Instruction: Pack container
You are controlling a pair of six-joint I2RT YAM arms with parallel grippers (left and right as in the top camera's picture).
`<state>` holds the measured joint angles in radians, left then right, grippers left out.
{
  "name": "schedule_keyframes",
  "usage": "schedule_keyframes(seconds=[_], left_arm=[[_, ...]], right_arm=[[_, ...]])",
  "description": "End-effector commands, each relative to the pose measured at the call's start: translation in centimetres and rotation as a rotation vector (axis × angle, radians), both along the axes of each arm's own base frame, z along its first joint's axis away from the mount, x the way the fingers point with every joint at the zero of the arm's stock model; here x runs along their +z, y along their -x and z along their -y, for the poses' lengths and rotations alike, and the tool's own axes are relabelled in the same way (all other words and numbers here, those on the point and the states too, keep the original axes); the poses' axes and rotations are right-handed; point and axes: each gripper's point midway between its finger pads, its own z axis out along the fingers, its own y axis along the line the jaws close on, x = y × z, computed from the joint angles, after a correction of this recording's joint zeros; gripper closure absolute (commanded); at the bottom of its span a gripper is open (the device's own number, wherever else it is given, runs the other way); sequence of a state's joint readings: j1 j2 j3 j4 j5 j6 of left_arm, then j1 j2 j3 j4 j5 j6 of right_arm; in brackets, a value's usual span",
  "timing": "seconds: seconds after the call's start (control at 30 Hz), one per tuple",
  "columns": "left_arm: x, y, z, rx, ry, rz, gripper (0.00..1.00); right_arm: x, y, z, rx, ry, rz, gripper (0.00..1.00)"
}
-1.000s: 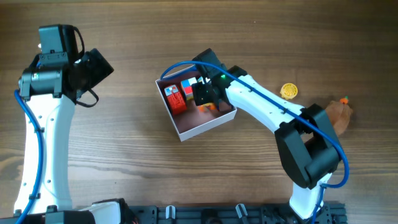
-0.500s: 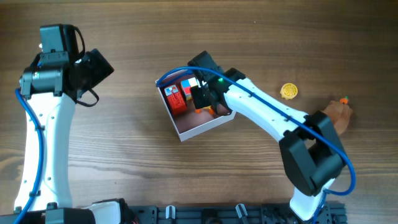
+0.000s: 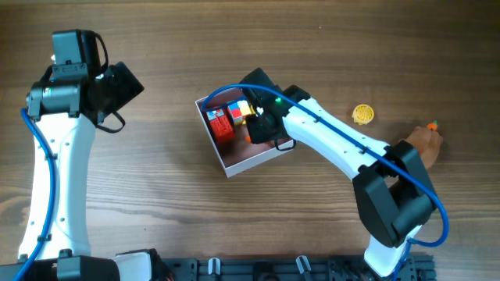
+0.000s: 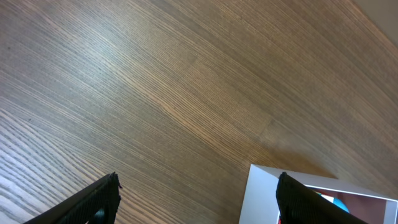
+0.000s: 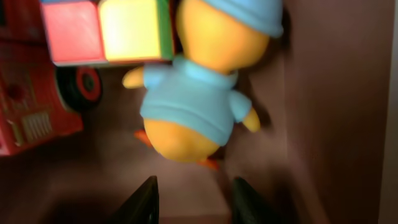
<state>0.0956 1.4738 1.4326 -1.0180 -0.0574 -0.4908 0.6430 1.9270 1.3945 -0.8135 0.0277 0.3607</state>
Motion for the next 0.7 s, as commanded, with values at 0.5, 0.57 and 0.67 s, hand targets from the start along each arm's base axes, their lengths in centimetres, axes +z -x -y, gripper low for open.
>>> schedule_keyframes(seconds=[0.5, 0.57, 0.67], left_arm=[[-0.6, 0.2, -0.1, -0.012, -0.002, -0.025, 0.19], [-0.6, 0.2, -0.1, -0.026, -0.009, -0.026, 0.19], [-0.6, 0.2, -0.1, -0.031, -0.013, -0.026, 0.19]], right_arm=[[-3.2, -3.2, 1.5, -0.198, 0.049, 0.06, 0.51], [-3.3, -3.0, 1.6, -0.196, 0.055, 0.052, 0.51], [-3.5, -1.8, 2.0, -0.203, 0.083, 0.01, 0.52]])
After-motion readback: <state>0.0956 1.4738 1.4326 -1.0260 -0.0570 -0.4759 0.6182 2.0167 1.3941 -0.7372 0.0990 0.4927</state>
